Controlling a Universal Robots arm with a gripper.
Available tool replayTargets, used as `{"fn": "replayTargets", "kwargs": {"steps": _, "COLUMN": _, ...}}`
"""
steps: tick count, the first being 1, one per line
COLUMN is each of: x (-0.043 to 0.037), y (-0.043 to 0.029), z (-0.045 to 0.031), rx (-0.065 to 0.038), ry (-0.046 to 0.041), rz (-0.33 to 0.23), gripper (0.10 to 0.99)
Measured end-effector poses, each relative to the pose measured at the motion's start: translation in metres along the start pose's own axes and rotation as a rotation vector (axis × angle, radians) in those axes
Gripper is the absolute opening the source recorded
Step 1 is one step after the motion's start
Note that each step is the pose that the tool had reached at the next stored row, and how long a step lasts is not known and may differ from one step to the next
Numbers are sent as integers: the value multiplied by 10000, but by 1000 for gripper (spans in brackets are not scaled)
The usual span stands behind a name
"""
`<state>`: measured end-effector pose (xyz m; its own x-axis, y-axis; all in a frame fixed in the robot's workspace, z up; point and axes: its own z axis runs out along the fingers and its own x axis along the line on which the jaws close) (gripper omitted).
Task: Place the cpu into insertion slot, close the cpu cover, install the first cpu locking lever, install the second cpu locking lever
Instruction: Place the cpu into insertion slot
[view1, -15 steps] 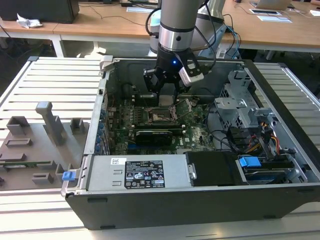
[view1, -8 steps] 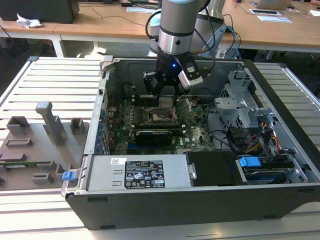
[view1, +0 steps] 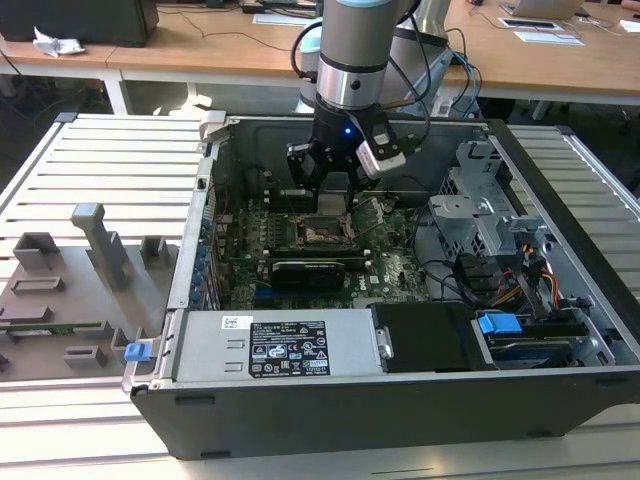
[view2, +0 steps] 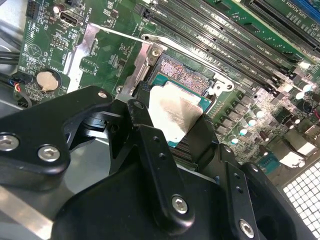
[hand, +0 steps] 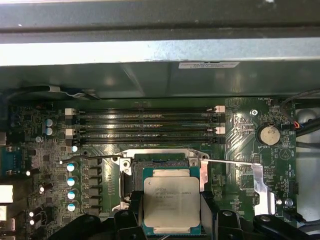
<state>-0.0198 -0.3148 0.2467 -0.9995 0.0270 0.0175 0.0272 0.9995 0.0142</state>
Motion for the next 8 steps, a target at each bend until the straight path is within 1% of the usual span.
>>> {"fn": "replayTargets", "kwargs": {"steps": 3, "x": 0, "y": 0, "z": 0, "rx": -5, "ry": -3, "rz": 252, "gripper": 541}}
{"fn": "replayTargets", "kwargs": {"steps": 5, "x": 0, "y": 0, "z": 0, "rx": -8, "ry": -8, "rz": 519, "gripper": 541}}
{"fn": "replayTargets", "kwargs": {"steps": 8, "x": 0, "y": 0, "z": 0, "rx": -5, "ry": -10, "rz": 710, "gripper": 541}}
